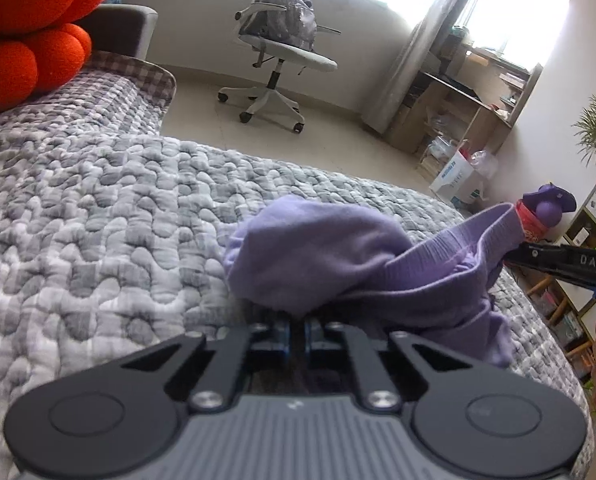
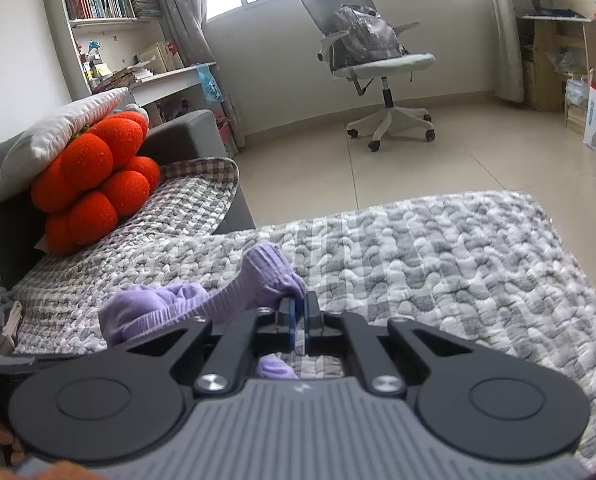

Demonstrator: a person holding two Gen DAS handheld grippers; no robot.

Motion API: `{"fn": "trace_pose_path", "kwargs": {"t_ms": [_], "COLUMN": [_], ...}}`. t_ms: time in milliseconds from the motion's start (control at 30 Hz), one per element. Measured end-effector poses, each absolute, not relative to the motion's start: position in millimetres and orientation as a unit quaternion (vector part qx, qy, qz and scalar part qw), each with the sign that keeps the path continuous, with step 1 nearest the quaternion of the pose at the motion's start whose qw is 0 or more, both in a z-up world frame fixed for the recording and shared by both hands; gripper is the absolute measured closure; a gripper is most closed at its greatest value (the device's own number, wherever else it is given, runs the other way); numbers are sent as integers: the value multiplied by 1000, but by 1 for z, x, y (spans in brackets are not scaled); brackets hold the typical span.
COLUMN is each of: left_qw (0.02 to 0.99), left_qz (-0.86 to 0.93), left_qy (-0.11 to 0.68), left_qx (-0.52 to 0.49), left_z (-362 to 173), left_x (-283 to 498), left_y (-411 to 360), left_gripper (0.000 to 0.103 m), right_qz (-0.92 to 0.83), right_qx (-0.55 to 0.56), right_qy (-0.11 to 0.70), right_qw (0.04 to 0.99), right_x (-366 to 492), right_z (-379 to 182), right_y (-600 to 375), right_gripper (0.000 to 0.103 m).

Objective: Fold clothes

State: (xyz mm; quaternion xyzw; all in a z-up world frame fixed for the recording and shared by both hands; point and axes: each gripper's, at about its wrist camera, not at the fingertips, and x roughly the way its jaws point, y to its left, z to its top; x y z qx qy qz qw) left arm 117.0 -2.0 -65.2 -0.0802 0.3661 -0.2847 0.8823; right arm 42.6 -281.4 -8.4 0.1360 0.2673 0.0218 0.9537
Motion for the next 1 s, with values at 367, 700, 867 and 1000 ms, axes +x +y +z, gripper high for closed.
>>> {"fn": "trace_pose_path", "kwargs": {"t_ms": [367, 700, 867, 1000], "left_qw": [897, 894, 883, 877], "left_qz": [-273, -273, -256, -235], "left_qy": [325, 312, 330, 347], "left_qx": [-123, -169, -214, -235], "left_z": [-12, 20, 13, -1], "left_x": [56, -10, -30, -37], "left_y": [28, 55, 78, 94], "left_gripper": [98, 98, 98, 98], "right_qz": [35, 76, 100, 120], "right_qx": [120, 78, 52, 31], "right_qy": [227, 194, 184, 176], "right_qw": [966, 975, 976, 977], "right_x": [35, 36, 40, 44], "right_z": [34, 70, 82, 91], "right_y": [-264, -222, -197, -177], "right_gripper": [100, 100, 100, 100]}}
